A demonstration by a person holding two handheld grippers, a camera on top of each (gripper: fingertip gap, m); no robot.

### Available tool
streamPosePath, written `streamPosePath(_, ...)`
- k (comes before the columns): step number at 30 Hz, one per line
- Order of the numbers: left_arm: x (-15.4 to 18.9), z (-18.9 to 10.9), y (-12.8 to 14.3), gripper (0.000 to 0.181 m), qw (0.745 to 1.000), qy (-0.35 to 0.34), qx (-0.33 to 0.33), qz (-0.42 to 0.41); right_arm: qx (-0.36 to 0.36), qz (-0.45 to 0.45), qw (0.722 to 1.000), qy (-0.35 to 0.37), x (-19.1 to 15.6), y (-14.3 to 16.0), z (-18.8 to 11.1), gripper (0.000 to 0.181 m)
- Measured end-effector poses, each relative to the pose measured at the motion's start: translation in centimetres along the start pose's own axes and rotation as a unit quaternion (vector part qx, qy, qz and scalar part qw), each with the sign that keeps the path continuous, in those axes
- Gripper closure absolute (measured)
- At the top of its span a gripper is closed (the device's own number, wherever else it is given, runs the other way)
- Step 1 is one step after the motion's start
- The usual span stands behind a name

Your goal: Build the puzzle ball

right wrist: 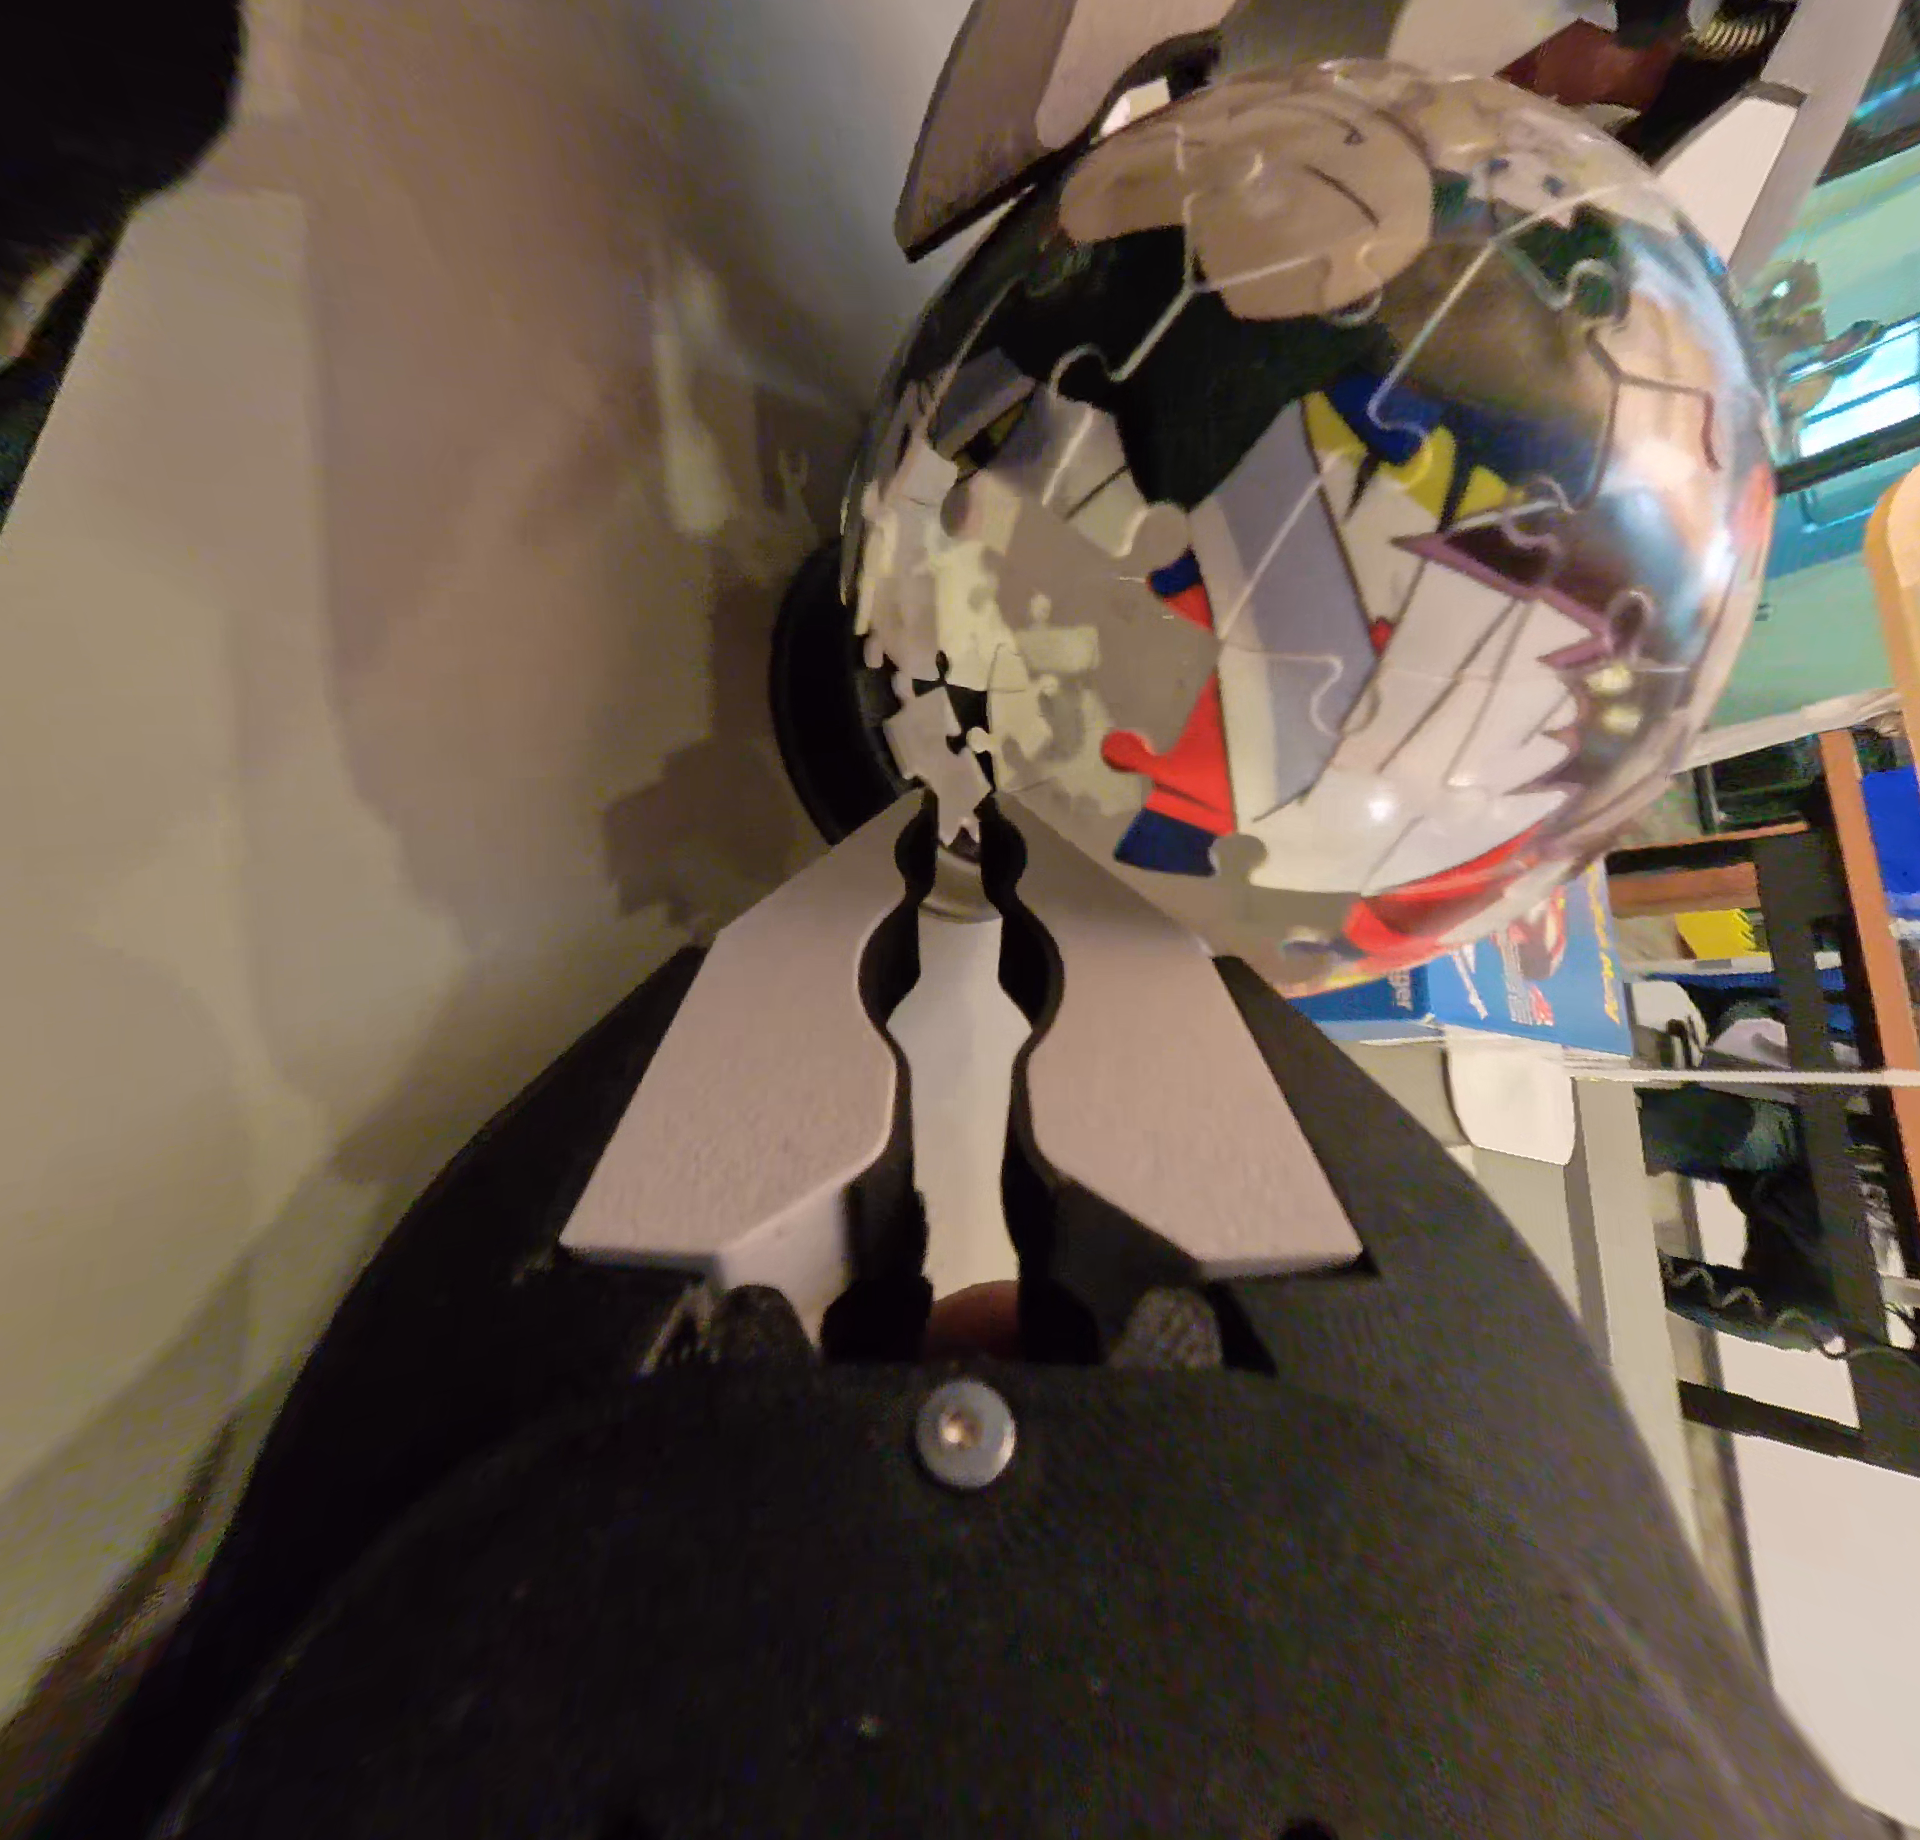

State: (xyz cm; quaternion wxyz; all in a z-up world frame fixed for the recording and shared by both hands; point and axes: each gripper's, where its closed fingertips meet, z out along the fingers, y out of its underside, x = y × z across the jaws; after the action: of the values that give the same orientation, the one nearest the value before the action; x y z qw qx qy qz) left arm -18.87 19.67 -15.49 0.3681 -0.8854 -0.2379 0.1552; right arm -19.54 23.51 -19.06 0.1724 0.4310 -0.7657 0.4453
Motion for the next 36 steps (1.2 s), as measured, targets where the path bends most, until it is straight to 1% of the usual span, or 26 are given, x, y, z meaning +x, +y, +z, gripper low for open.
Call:
streamPosePath(3, 0.0, 0.0, 0.0, 0.049, 1.000, 0.000, 0.000, 0.001, 0.017, 0.012, 1.000, -0.013, -0.3, -0.2, -0.2, 0.177)
streamPosePath(7, 0.0, 0.0, 0.0, 0.049, 1.000, -0.001, 0.000, 0.001, 0.008, 0.006, 1.000, -0.015, -0.5, -0.1, 0.2, 0.181)
streamPosePath(11, 0.1, 0.0, 0.0, 0.049, 1.000, -0.002, 0.001, 0.000, 0.002, 0.005, 1.000, -0.018, -0.5, 0.0, 0.5, 0.181)
streamPosePath(16, 0.1, -0.1, 0.0, 0.049, 1.000, -0.003, 0.003, -0.001, 0.018, 0.041, 0.998, -0.045, -0.6, 0.6, -0.1, 0.170)
streamPosePath(19, 0.1, -0.1, 0.0, 0.049, 1.000, -0.003, 0.006, -0.002, 0.043, 0.054, 0.995, -0.072, -1.0, 0.7, -0.6, 0.163)
streamPosePath(24, 0.1, -0.1, 0.0, 0.049, 1.000, -0.002, 0.007, -0.002, 0.063, 0.068, 0.991, -0.098, -1.1, 0.6, -0.4, 0.159)
streamPosePath(27, 0.1, -0.1, 0.1, 0.049, 1.000, -0.002, 0.009, -0.005, 0.087, 0.069, 0.987, -0.119, -1.5, -0.2, -0.3, 0.149)
streamPosePath(28, 0.1, -0.2, 0.1, 0.049, 1.000, -0.002, 0.010, -0.006, 0.084, 0.067, 0.986, -0.123, -1.5, -0.1, -0.2, 0.148)
streamPosePath(29, 0.1, -0.1, 0.0, 0.049, 1.000, -0.002, 0.012, -0.007, 0.078, 0.064, 0.987, -0.123, -1.4, 0.2, 0.1, 0.148)
streamPosePath(33, 0.1, -0.1, 0.0, 0.049, 1.000, -0.002, 0.014, -0.007, 0.078, 0.076, 0.983, -0.145, -1.3, 0.3, 0.6, 0.161)
streamPosePath(36, 0.0, -0.1, 0.0, 0.049, 1.000, -0.003, 0.015, -0.006, 0.078, 0.069, 0.984, -0.146, -1.3, 0.3, 0.7, 0.164)
